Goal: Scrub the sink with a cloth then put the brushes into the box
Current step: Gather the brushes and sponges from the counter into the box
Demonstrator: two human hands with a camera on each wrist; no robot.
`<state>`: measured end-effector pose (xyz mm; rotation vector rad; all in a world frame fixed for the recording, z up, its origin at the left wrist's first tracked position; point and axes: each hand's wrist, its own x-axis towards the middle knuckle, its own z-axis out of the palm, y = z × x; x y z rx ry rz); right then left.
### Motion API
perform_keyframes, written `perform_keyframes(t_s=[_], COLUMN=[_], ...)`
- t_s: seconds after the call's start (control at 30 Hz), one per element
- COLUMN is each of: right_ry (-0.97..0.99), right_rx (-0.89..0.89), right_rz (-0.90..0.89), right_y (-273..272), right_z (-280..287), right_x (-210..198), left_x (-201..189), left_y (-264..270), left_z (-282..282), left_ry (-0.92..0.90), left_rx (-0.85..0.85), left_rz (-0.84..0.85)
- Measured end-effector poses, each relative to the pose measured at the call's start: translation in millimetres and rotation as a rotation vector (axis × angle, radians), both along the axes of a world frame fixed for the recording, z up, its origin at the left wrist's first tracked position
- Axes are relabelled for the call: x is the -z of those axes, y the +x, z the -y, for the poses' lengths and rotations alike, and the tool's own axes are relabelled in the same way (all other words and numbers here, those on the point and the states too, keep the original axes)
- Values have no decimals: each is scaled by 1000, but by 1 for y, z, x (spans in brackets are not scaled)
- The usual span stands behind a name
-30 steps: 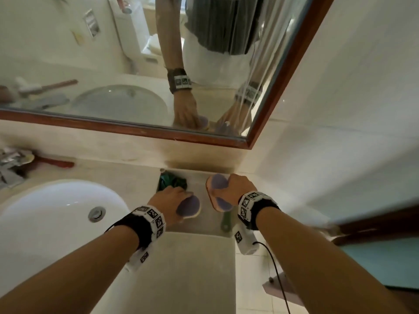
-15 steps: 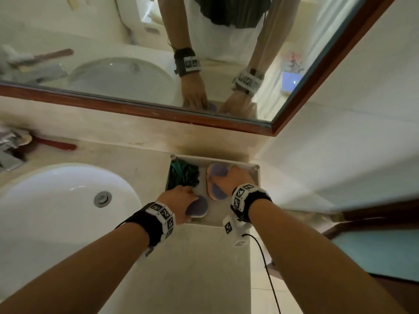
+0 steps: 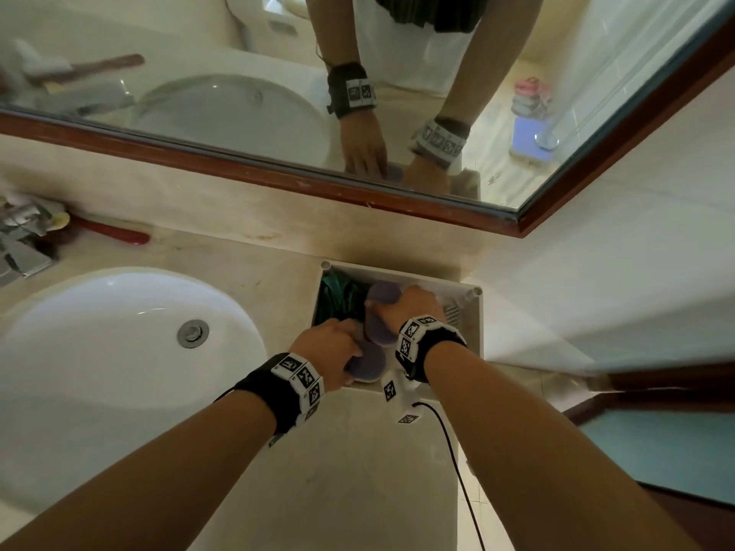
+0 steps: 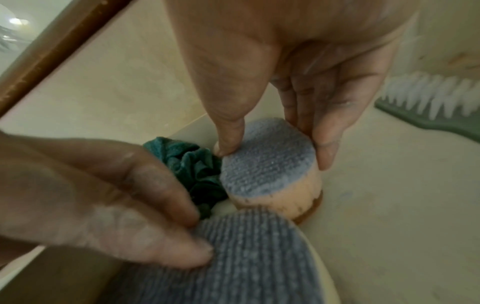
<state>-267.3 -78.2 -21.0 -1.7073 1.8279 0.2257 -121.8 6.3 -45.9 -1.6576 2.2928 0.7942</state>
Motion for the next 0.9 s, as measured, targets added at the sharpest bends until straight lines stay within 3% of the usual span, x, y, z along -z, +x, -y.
perform_keyframes(t_s=[0.23,0.47,0.6,0.7,0.9], right_ry=[-7,21,25,35,-98], right_rx=[-10,137,75,-8,-80], right_rz=[7,33,9,-27,-68], right_y=[6,3,2,1,-6], right_z=[-4,5,4,-2,-16], right_x=[-10,17,17,-1,-60], left_x=[3,6,6,-2,-54], left_y=[4,2,3,7,19], left_z=[-3,-1,-1,0,14], left_ry=[-4,-8,-1,9,-177], left_rx=[4,32,37,42,-10], left_rz=[-29,1,6,27,33])
